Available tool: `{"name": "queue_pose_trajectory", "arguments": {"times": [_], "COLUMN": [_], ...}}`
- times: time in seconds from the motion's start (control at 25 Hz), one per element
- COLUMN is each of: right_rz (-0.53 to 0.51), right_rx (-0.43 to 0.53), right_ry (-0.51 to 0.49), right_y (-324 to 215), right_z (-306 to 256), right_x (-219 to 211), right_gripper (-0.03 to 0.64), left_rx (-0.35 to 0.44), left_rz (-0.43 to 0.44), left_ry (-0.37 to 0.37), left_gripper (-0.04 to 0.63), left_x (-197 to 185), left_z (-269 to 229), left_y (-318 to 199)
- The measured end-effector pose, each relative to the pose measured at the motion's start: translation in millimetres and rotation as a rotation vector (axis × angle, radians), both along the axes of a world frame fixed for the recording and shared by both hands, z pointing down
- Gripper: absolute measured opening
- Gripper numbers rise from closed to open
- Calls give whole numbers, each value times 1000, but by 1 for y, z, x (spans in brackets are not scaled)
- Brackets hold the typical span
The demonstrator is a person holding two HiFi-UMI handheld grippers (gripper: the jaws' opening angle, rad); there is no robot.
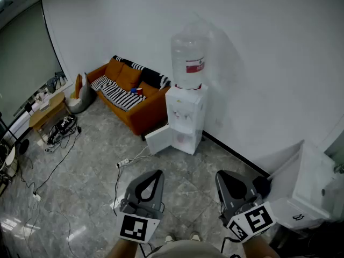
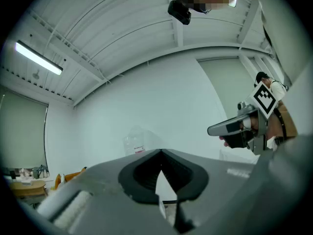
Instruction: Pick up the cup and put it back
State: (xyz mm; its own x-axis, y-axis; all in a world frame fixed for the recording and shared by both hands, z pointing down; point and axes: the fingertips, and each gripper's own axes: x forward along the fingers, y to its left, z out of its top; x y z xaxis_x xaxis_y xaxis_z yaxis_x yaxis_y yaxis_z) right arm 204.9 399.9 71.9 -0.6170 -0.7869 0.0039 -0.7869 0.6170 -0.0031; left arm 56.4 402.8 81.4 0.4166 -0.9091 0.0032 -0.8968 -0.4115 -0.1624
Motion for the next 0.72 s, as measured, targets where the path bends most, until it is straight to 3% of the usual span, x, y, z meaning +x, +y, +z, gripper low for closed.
{"name": "queue_pose_trajectory", "arguments": {"times": [0.68,0.72], "right_rz": [12,13], "right_rx": [-43,-47], "right_ry": [-10,-14], "right_y": [-17,-18], "right_z": [24,27], "right_x": [19,23], "right_gripper": [5,45], "left_rx": [-59,-62], "left_rz": [14,12], "left_ry": [3,2], "left_gripper": [2,2], "left_x": [27,30], "left_z": [25,27], "left_y": [-29,-31]}}
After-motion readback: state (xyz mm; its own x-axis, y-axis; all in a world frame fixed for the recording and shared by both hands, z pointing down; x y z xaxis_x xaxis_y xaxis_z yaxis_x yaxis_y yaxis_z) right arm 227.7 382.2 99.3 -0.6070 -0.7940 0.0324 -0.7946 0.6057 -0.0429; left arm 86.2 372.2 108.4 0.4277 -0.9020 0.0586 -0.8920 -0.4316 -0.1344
